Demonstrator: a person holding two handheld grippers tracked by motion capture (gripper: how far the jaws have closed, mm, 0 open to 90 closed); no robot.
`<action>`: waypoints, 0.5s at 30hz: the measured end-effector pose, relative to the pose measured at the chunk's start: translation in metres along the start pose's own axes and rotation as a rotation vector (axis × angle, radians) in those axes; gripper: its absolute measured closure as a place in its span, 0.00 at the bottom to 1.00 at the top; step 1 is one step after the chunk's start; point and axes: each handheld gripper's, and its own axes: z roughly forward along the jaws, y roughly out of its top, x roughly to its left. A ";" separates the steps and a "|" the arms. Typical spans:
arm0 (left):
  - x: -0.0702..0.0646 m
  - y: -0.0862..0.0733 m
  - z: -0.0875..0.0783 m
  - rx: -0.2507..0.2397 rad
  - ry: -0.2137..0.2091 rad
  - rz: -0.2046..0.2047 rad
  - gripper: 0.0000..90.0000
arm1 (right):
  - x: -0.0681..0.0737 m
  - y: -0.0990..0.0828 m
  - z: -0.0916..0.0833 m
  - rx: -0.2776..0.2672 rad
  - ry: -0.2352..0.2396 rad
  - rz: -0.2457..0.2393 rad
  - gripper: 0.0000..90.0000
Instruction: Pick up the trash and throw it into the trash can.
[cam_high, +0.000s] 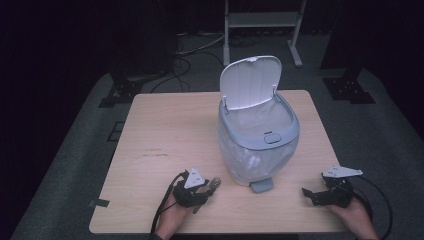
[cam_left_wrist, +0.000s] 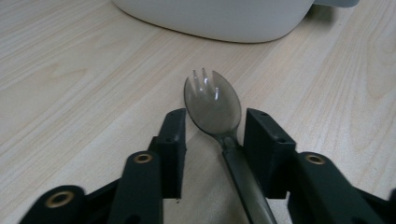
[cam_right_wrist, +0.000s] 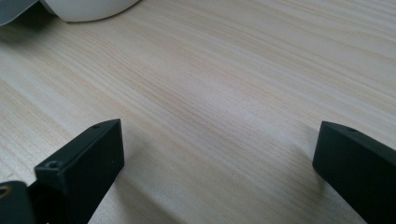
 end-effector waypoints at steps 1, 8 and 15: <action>0.000 0.000 0.000 -0.001 0.000 0.000 0.69 | 0.000 0.000 0.000 0.000 0.000 0.000 0.01; 0.001 0.000 0.000 -0.001 0.003 -0.012 0.80 | 0.000 0.000 0.000 0.000 0.000 0.000 0.01; 0.002 0.001 0.001 -0.005 0.002 -0.023 0.88 | 0.000 0.000 0.000 0.000 0.000 0.000 0.01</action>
